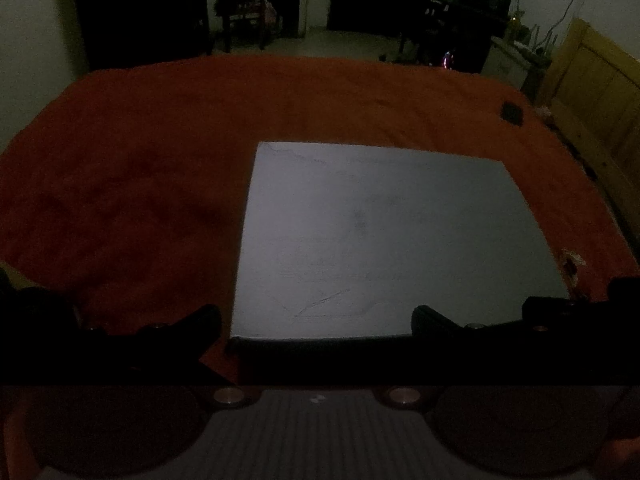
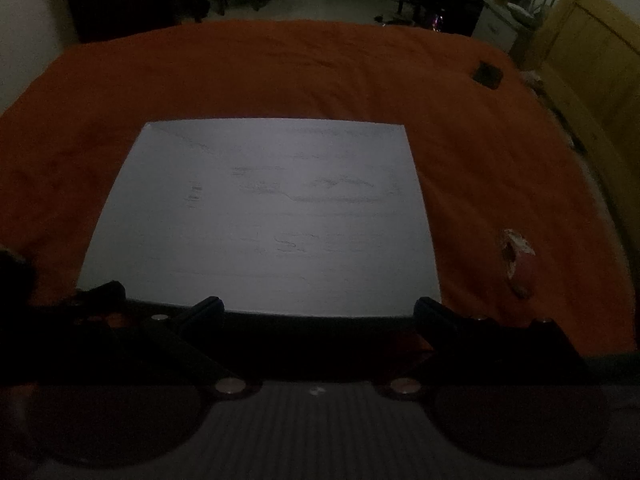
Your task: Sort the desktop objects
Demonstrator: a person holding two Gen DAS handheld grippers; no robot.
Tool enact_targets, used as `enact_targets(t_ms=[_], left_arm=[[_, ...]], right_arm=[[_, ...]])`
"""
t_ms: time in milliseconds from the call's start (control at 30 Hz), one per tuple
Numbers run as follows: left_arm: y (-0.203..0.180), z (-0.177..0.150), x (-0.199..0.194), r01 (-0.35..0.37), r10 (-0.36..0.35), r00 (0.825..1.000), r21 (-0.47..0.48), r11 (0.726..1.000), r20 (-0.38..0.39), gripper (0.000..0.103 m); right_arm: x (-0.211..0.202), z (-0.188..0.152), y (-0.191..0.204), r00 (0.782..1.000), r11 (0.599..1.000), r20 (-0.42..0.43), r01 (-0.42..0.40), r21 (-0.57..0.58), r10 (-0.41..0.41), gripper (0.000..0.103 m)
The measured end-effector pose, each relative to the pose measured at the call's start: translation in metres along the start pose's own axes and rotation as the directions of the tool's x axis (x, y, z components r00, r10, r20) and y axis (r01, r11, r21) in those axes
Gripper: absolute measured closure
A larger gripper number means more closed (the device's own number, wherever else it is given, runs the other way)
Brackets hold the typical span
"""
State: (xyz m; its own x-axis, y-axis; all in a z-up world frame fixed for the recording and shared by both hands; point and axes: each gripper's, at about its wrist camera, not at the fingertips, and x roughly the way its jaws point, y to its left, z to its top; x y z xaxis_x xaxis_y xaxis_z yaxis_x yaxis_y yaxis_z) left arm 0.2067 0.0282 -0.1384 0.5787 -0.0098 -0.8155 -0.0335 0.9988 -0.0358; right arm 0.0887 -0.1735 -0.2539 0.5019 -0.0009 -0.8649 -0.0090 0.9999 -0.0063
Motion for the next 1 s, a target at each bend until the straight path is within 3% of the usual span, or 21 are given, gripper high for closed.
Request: enact_targets(t_ms=[1000], left_arm=[[0.0015,-0.0014,0.0058,-0.007,0.006,1.0,-0.005,1.0,-0.031,0.0]], right_arm=[[0.0074,0.0001,0.0005,0.999,1.0,-0.048,0.001,-0.016,-0.002,0.0]])
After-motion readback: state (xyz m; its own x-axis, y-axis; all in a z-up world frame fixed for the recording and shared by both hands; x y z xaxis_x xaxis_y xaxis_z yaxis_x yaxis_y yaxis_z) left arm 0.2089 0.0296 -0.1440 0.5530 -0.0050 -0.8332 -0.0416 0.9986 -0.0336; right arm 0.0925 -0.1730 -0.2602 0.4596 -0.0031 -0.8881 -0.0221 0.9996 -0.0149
